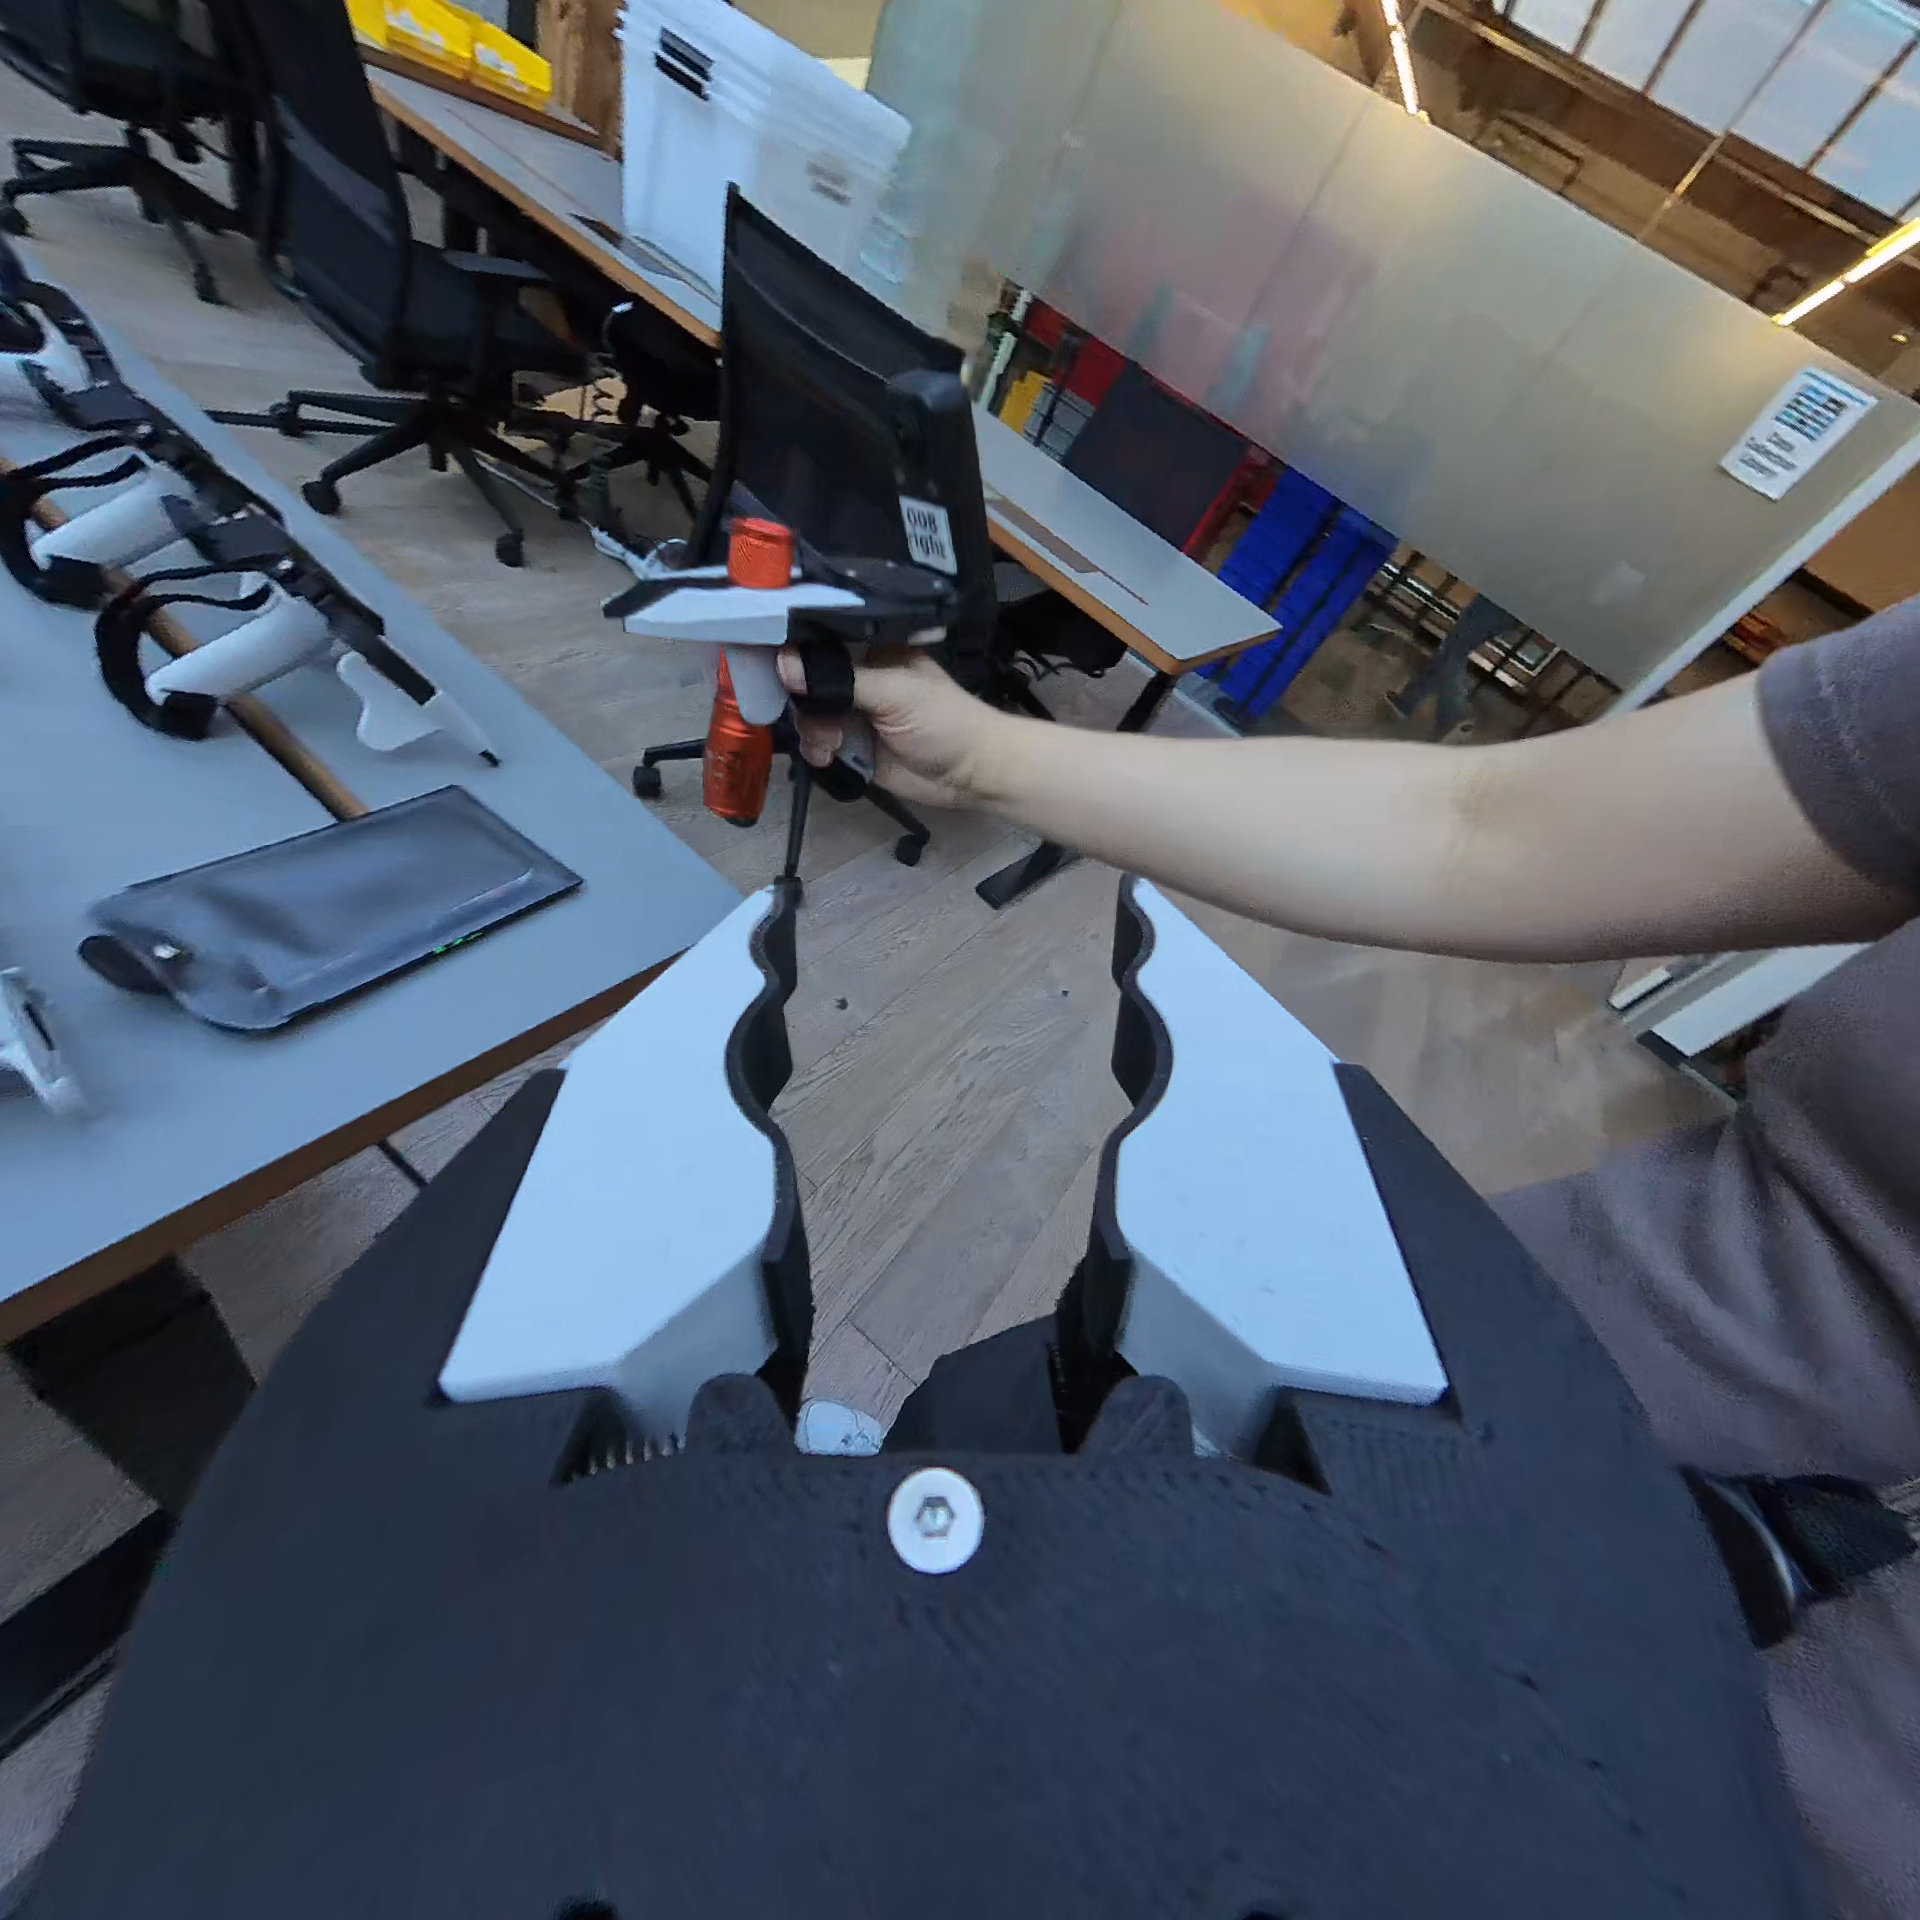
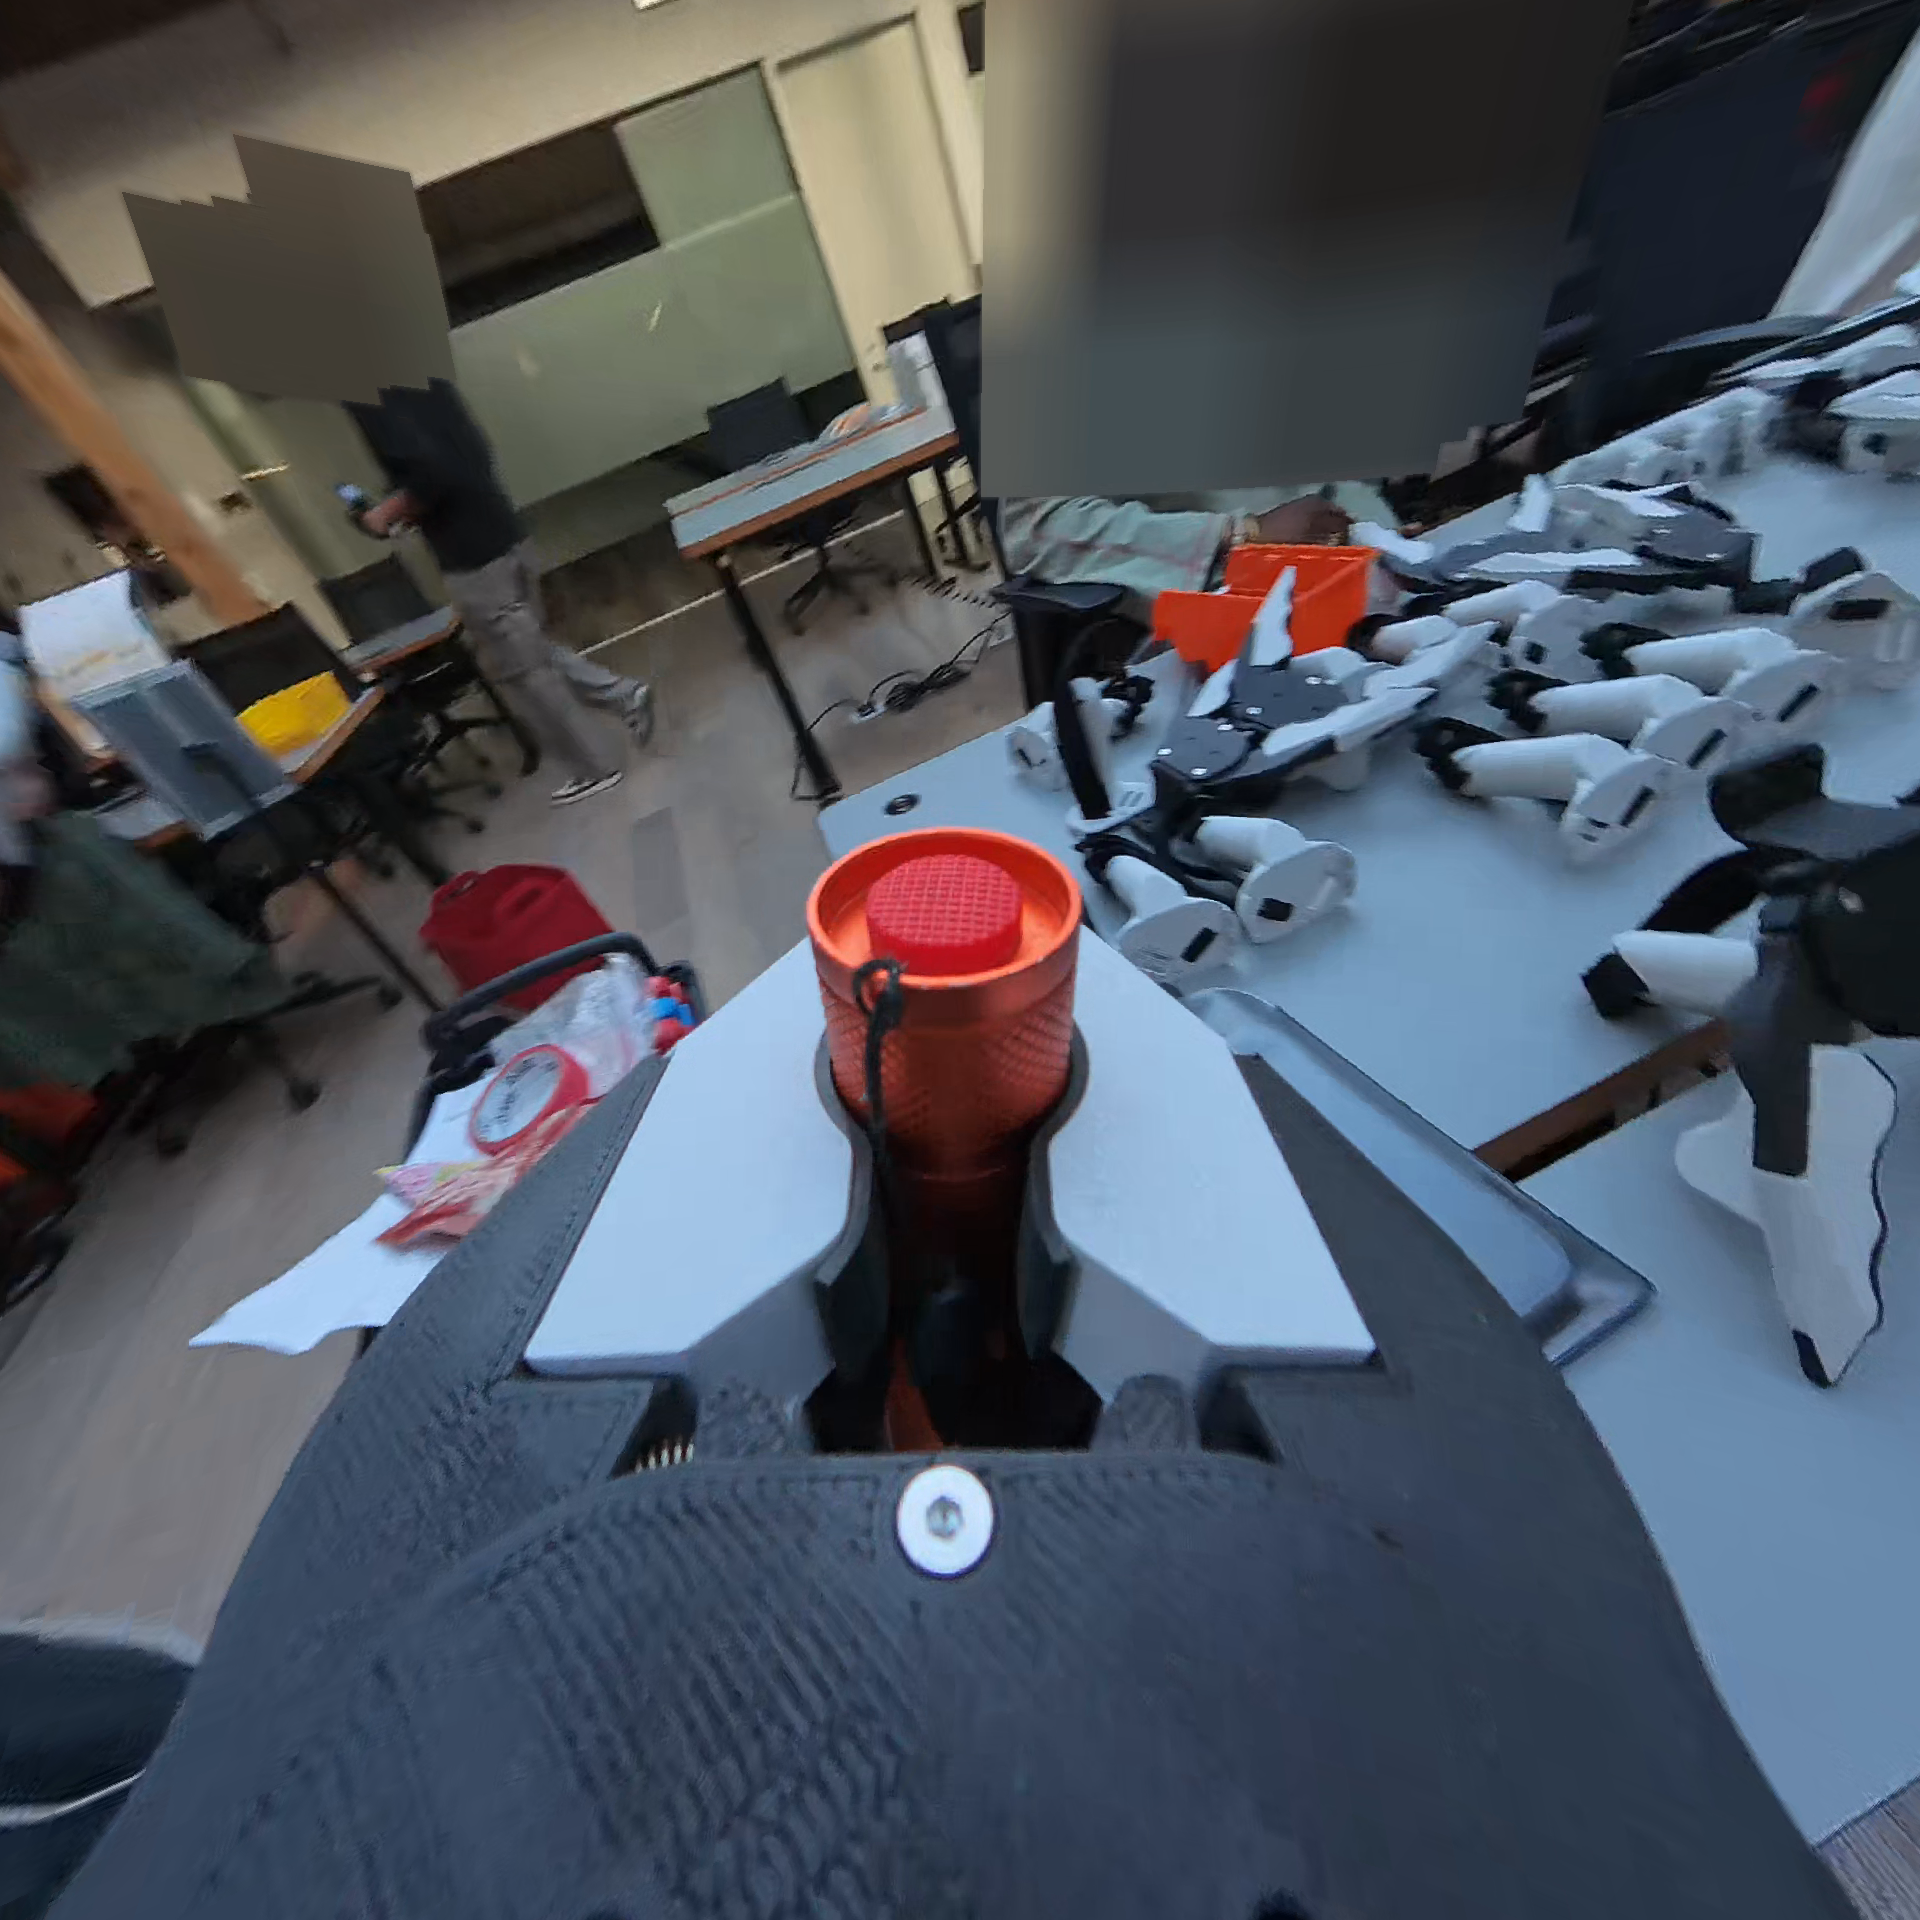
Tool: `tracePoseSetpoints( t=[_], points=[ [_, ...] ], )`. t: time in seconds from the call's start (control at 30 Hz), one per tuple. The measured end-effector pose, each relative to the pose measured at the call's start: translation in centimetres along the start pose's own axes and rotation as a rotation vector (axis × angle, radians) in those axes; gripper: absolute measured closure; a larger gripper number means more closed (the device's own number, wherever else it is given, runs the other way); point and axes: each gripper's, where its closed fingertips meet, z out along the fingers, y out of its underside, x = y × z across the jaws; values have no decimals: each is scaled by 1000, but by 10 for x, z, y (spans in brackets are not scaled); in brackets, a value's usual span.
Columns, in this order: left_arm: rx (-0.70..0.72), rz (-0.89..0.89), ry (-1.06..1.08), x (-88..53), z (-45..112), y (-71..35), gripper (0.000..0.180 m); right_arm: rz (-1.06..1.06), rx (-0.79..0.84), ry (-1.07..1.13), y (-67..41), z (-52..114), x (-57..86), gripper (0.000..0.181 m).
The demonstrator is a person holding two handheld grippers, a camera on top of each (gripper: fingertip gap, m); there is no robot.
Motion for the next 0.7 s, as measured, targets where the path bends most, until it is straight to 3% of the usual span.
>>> tracePoseSetpoints(
  t=[0.2, 0.7],
  points=[
    [50, -45, -130, -5, -44, -4, 123, -99, 11, 125, 65, 32, 40, 162],
    [36, -43, -297, 24, -98, 3, 127, -215, -33, 134, 118, 86, 72, 161]
  ],
)
